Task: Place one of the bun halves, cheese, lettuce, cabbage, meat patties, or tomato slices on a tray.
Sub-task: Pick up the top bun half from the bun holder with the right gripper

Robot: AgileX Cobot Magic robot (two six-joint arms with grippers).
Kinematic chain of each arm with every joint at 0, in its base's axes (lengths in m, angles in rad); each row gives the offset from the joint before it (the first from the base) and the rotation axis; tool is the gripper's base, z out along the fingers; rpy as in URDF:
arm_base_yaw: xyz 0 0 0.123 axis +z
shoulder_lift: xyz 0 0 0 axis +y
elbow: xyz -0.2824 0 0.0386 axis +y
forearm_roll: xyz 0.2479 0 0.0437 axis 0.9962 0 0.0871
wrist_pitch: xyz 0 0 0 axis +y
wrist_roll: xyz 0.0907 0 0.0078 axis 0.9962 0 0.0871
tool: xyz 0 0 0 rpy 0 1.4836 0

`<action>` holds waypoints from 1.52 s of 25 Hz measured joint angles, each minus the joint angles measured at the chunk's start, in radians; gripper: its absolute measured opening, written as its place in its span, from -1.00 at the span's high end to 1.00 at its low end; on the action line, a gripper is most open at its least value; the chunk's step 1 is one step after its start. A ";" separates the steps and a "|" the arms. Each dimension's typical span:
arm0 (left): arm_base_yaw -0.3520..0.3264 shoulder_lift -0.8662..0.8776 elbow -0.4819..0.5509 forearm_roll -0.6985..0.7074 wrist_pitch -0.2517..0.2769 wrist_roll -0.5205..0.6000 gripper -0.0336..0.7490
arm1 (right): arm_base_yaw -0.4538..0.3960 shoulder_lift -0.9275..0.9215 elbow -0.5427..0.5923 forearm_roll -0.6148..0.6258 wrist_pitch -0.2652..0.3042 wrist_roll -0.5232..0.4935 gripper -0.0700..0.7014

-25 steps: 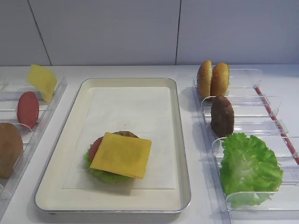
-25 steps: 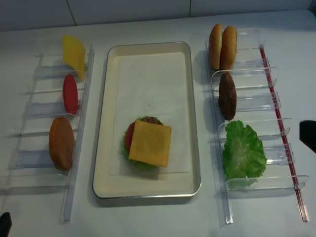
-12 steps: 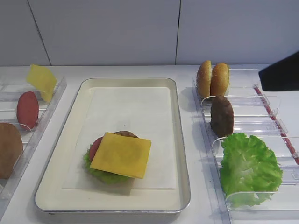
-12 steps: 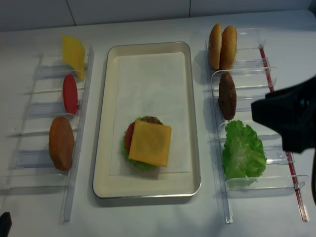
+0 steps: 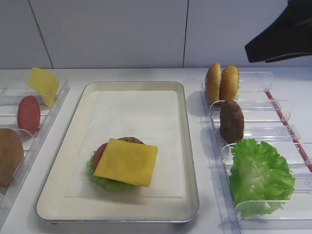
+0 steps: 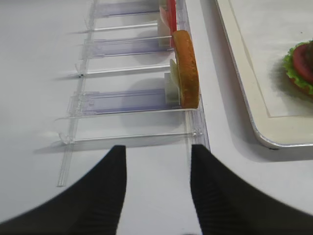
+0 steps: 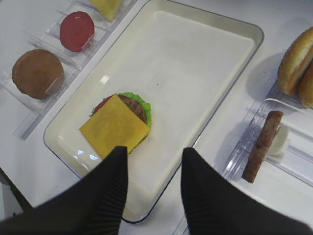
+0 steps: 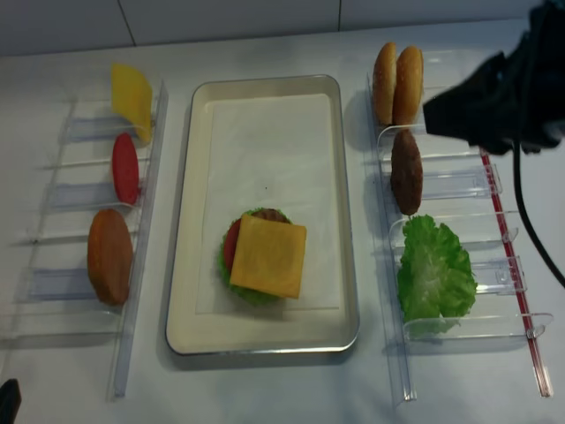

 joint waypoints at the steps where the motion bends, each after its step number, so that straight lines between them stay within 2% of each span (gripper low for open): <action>1: 0.000 0.000 0.000 0.000 0.000 0.000 0.08 | 0.004 0.018 -0.013 0.000 0.000 -0.001 0.00; 6: 0.000 0.000 0.000 0.000 0.000 0.000 0.08 | 0.111 0.093 -0.081 -0.072 -0.036 0.013 0.00; 9: 0.000 0.000 0.000 0.000 0.000 0.000 0.08 | 0.172 0.140 -0.137 -0.165 -0.071 0.100 0.00; 12: 0.000 0.000 0.000 0.000 0.000 0.000 0.08 | 0.200 0.201 -0.206 -0.276 -0.082 0.202 0.00; 18: 0.000 0.000 0.000 0.000 0.000 0.000 0.08 | 0.206 0.346 -0.323 -0.401 -0.053 0.341 0.00; 26: 0.000 0.000 0.000 0.000 0.000 0.000 0.08 | 0.208 0.511 -0.439 -0.478 -0.042 0.427 0.00; 28: 0.000 0.000 0.000 0.000 0.000 0.000 0.08 | 0.208 0.542 -0.464 -0.543 -0.044 0.490 0.00; 32: 0.000 0.000 0.000 0.000 0.000 0.000 0.08 | 0.208 0.592 -0.502 -0.683 -0.055 0.723 0.00; 35: 0.000 0.000 0.000 0.000 0.000 0.000 0.08 | 0.208 0.629 -0.511 -0.720 -0.070 0.782 0.00; 38: 0.000 0.000 0.000 0.000 0.000 0.000 0.08 | 0.208 0.660 -0.515 -0.728 -0.099 0.793 0.00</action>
